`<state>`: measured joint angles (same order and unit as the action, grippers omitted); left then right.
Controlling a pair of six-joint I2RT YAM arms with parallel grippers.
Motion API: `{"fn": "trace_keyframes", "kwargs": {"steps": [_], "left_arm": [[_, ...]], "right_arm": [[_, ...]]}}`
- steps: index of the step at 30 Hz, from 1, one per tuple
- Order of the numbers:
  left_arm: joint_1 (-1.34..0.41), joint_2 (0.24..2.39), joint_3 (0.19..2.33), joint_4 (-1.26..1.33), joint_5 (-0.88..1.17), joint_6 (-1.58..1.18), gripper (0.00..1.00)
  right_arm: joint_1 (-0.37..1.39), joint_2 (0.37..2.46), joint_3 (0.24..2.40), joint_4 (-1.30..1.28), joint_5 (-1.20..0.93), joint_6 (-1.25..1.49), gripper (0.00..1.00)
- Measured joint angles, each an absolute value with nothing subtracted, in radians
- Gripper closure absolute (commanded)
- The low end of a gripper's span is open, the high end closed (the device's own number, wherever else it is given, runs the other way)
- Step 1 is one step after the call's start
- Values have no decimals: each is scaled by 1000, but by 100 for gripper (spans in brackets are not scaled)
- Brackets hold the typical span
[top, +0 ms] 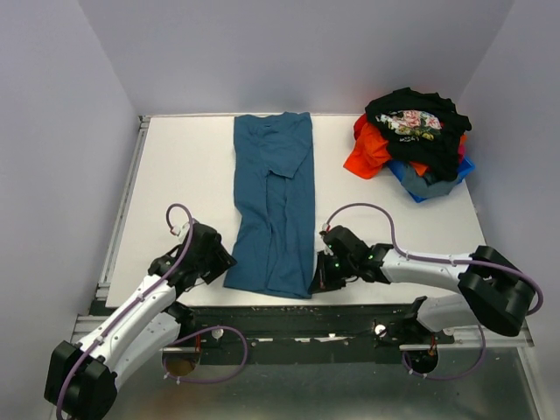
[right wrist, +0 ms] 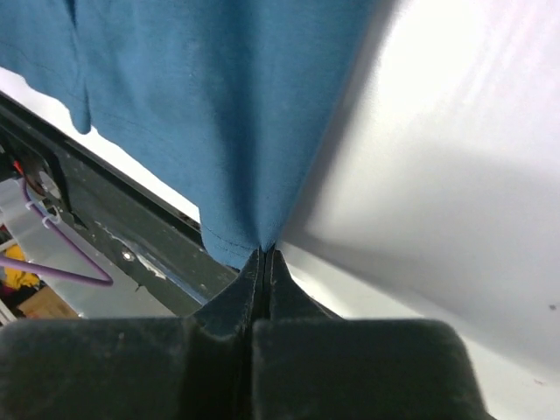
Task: Fold and stack the t-shirts
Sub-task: Rotate the tshirt 90 degrees, then grab the bottom of the folded rectangular tshirt with both arms
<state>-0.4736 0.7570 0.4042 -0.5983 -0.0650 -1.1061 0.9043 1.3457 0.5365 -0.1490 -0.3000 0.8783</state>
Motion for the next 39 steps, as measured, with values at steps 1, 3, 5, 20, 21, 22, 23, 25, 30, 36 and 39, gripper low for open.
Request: {"fn": "trace_keyframes", "kwargs": {"steps": [1,3,5,20,21,22,23,25,30,36,39], "left_arm": [[-474,757,403,-602,-62,-1109,43],[-474,757,403,-612,-50,-1114,45],[-474,759,404,-630,-39,-1112,45],[-486,730,424,-810,66,-1097,49],[-488,731,419,-810,75,-1097,51],[-493,735,411,-808,91,-1096,54],[-496,741,402,-802,107,-1093,54],[-502,756,384,-790,131,-1085,55],[-539,780,341,-756,180,-1099,67],[-579,762,316,-709,201,-1121,93],[-580,752,345,-727,190,-1109,100]], "right_arm": [[904,1338,524,-151,-298,883,99],[904,1308,501,-166,-291,888,99],[904,1262,486,-189,-280,891,99],[904,1229,483,-264,-232,889,99],[904,1230,483,-264,-232,889,99],[904,1231,484,-264,-232,888,99],[904,1231,484,-264,-232,888,99],[904,1231,485,-266,-232,887,99],[904,1235,496,-277,-233,879,99],[904,1242,508,-284,-233,871,99],[904,1239,508,-290,-233,871,99]]}}
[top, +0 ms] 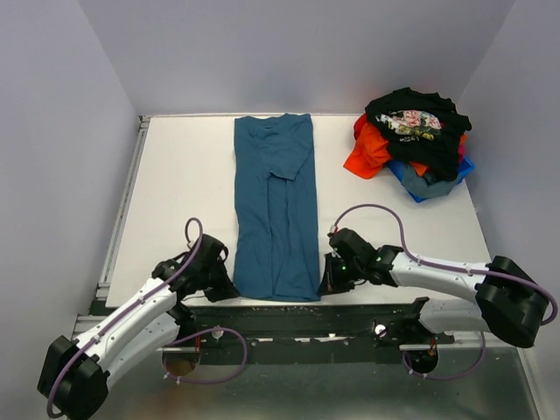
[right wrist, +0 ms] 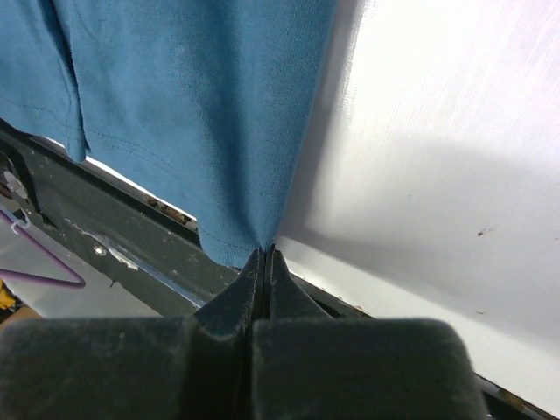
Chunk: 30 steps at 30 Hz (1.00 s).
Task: Fold and stack the t-shirts
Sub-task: Grab the bottom of the folded rectangular tshirt with both arms
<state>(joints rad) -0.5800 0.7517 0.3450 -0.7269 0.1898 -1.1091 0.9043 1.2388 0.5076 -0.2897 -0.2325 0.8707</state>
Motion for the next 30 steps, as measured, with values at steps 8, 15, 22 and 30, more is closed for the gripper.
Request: {"fn": "trace_keyframes", "kwargs": {"steps": [8,15,22,30], "left_arm": [[-587,706,414,-752,178,-1096,100],[-591,704,424,-749,190,-1110,100],[-604,691,521,-746,206,-1127,100],[-658,656,420,-773,246,-1171,100]], "right_arm": [[904,1194,509,-313,-232,871,99],[893,1172,558,-355,-232,854,99],[855,1131,632,-400,-233,810,99],[855,1160,553,-408,-279,810,99]]}}
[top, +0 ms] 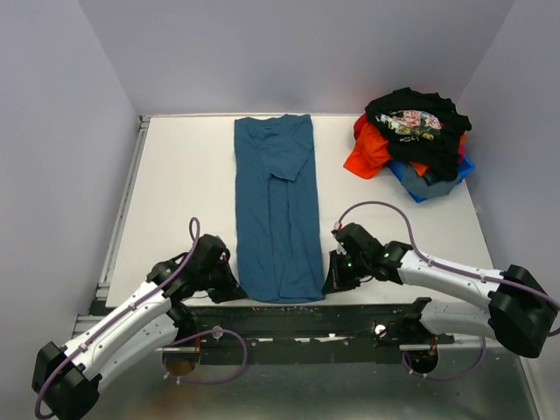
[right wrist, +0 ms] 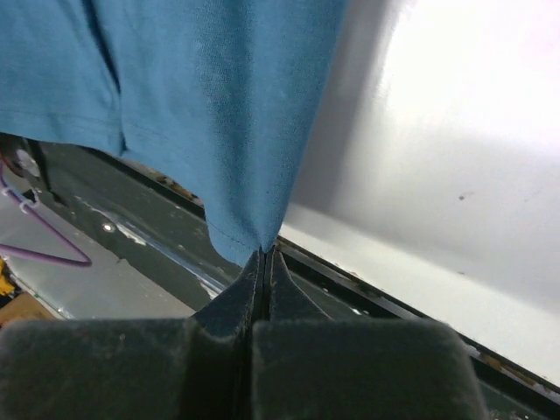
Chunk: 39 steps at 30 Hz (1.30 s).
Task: Fold and stack the t-shirts
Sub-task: Grab the bottom of the folded rectangular tshirt with both arms
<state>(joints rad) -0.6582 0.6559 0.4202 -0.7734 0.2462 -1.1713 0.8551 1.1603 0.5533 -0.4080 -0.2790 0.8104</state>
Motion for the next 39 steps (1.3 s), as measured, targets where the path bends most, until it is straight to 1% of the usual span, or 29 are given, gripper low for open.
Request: {"fn": "trace_keyframes", "kwargs": {"steps": [2,5,6,8,9,10,12,15,20,24,26,29,31,35,39], "left_arm": [[-673,675,419,-781,247,-1172,100],[-691,694,420,-786,246,-1171,100],[-695,703,419,-787,246,-1169,100],[-701,725,419,-786,246,-1164,100],[-703,735,420,-785,246,-1163,100],[-706,743,419,-785,246,-1160,100],[-715,752,419,-781,245,-1159,100],[-727,753,418,-774,244,-1160,100],[-737,753,418,-767,243,-1160,100],[-742,752,416,-765,243,-1160,100],[-744,752,416,-764,243,-1161,100],[-747,752,415,-764,241,-1160,100],[-748,752,415,-764,240,-1160,100],[-748,752,415,-765,239,-1160,100],[-749,772,451,-788,212,-1148,100]], "right_arm": [[855,1161,540,-417,-281,810,97],[855,1161,538,-429,-283,805,75],[855,1161,538,-435,-282,802,70],[855,1159,538,-458,-276,793,55],[855,1156,538,-471,-271,790,50],[855,1150,538,-482,-262,785,48],[855,1126,538,-500,-252,779,47],[855,1105,542,-503,-249,775,47],[855,1133,540,-476,-253,778,47],[855,1173,527,-421,-269,787,48],[855,1201,519,-397,-276,789,51],[855,1248,509,-363,-284,793,60],[855,1268,507,-339,-296,801,69],[856,1289,497,-302,-325,811,98],[856,1260,509,-325,-328,814,100]]}}
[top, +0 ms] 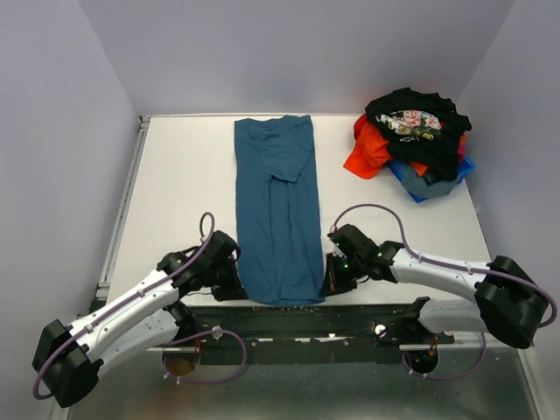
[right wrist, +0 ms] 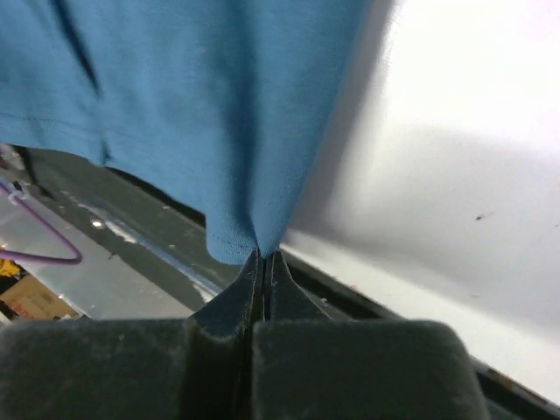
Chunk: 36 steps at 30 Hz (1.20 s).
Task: Fold and stack the t-shirts
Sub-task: Grab the bottom of the folded rectangular tshirt with both arms, then fold the folded rectangular tshirt in 1/3 of the way
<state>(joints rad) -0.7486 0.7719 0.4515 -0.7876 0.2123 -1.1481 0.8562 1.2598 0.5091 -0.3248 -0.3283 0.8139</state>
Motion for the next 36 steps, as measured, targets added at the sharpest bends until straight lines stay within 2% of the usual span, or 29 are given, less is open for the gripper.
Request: {"fn": "trace_keyframes", "kwargs": {"steps": [4,11,16,24,36], "left_arm": [[-747,878,608,-822,144,-1092,100],[-630,1052,857,-756,52,-957,100],[-470,1219,937,-650,3,-874,100],[-414,1488,1133,-524,-149,-795,100],[-326,1723,1296,-468,-165,-768,100]], "right_arm": [[834,1201,616,-416,-319,790,99],[639,1229,834,-464,-318,698,99],[546,1428,1033,-479,-324,642,99],[474,1726,1302,-528,-323,589,99],[423,1951,1577,-598,-310,557,99]]}}
